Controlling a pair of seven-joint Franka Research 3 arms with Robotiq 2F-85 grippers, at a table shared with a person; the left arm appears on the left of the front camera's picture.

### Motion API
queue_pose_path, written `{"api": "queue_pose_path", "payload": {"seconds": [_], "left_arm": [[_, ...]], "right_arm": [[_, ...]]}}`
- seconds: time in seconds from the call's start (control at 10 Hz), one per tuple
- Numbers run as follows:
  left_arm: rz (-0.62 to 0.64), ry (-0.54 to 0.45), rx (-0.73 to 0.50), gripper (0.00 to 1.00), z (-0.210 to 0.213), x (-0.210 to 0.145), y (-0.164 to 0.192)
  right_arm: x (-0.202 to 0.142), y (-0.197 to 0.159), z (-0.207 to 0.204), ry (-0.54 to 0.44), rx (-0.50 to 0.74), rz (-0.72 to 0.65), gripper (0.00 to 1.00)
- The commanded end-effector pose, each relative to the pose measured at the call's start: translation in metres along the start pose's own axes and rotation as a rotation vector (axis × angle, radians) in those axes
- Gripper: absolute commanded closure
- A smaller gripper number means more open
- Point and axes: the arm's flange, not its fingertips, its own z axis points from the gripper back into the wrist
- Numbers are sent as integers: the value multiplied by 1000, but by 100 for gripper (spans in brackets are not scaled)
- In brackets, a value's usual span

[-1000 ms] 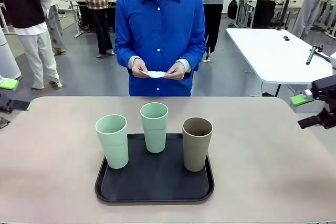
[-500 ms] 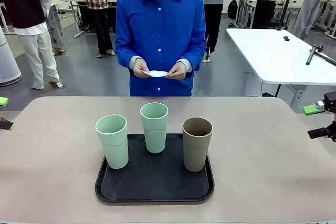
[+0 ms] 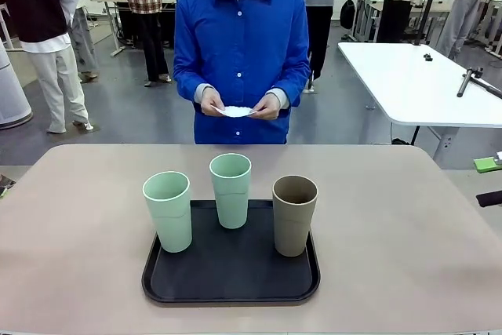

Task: Place coasters on the table and set cups on them.
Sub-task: Pick up one Reusable plastic cup and place it on a coaster set by the human.

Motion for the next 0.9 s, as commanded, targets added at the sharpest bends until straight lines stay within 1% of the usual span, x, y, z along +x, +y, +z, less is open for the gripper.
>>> {"api": "queue_pose_path", "payload": {"seconds": [0.0,0.8], "left_arm": [[-1,6,-8,0,-3,0,0],[-1,6,-8,0,-3,0,0]], "right_arm": [[3,1,-4,6,-1,-2,0],[3,1,-4,6,-1,-2,0]]}}
